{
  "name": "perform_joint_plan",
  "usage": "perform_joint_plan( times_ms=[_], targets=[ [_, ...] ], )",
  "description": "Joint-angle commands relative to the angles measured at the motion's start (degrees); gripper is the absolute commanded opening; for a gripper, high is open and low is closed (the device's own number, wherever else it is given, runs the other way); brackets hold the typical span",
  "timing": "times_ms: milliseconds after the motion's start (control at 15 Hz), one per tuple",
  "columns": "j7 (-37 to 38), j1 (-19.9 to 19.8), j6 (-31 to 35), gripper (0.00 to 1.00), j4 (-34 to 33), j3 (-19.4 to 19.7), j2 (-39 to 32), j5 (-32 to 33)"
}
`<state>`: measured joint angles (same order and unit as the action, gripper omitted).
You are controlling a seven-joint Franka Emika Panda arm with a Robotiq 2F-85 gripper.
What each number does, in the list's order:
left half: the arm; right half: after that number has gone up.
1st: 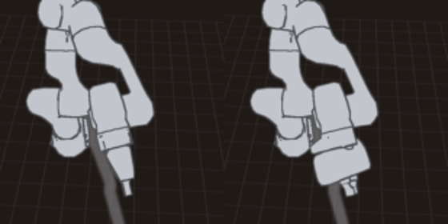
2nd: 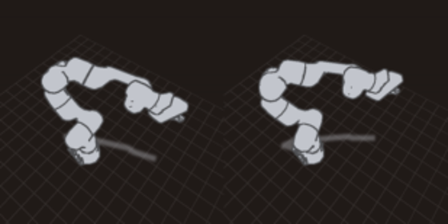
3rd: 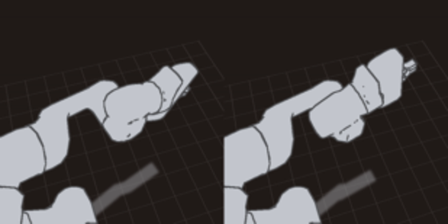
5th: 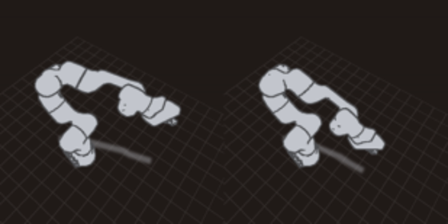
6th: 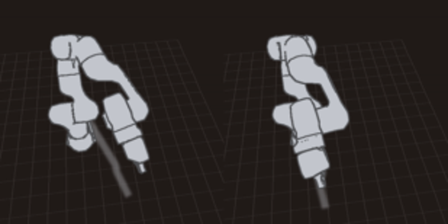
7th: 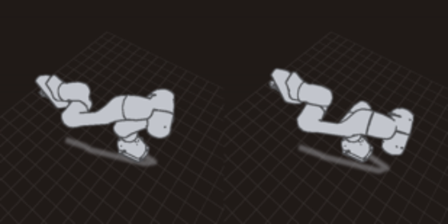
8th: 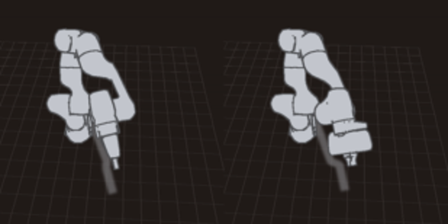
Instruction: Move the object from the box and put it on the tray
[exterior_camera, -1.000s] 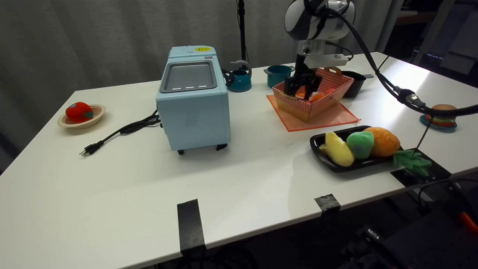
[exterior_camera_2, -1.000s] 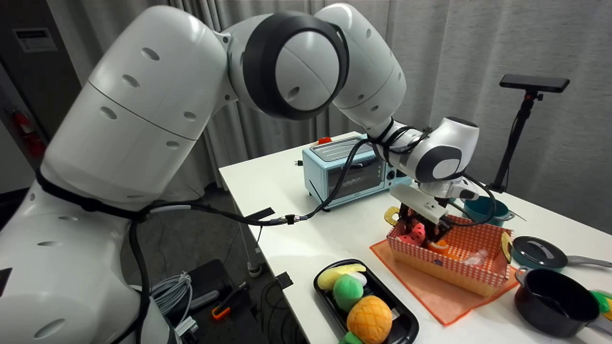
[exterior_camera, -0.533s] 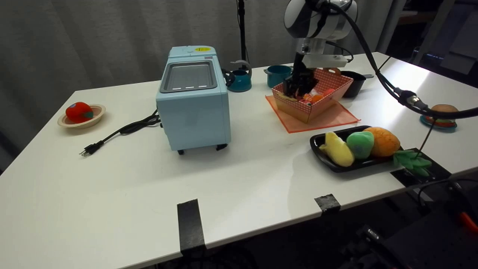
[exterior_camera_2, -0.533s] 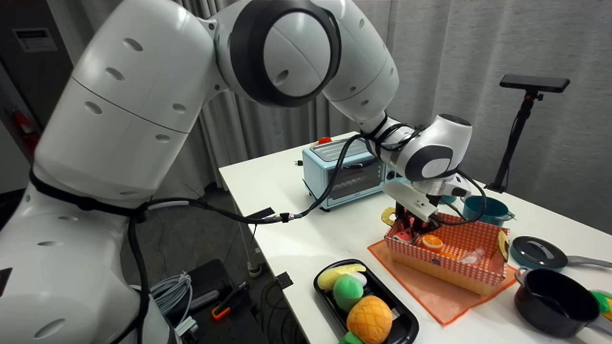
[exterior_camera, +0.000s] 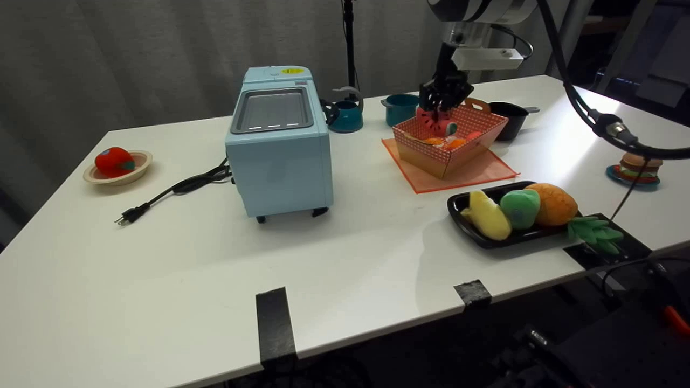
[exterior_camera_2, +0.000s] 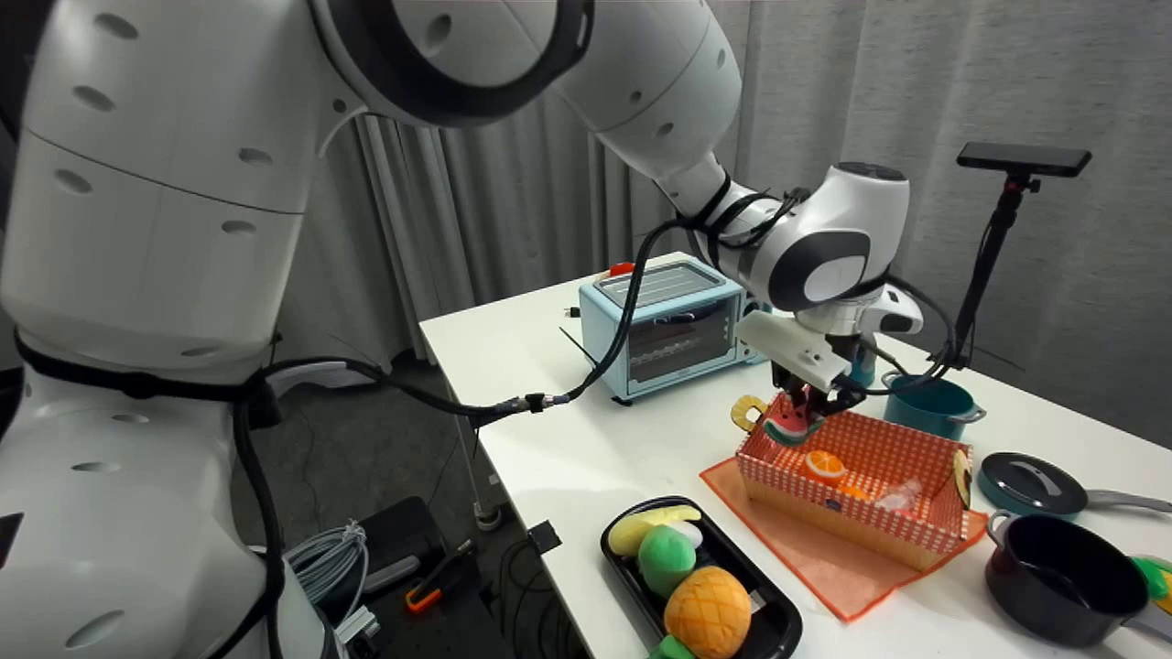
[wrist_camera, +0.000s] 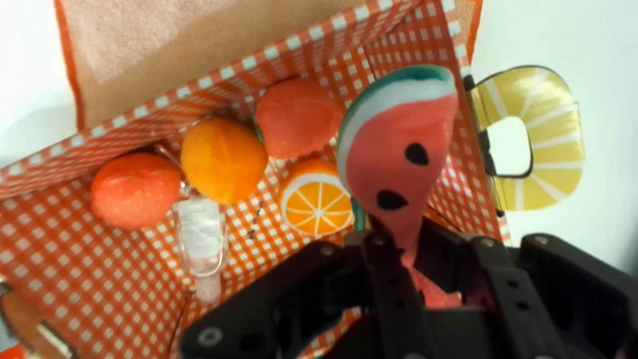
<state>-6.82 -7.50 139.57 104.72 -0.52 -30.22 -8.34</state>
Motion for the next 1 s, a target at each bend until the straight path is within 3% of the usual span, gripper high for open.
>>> perform_joint_plan(
  times_ms=[0, 533, 933],
  targets=[
    [-1.39, -0.38, 2.31, 0.03, 7.70, 0.75, 10.38, 0.44],
    [-2.42, -0.17, 1.94, 0.03, 21.62, 3.28, 28.76, -0.45],
    [-2.00, -0.11, 2.32, 0.03, 31.55, 6.25, 35.97, 0.73]
  ],
)
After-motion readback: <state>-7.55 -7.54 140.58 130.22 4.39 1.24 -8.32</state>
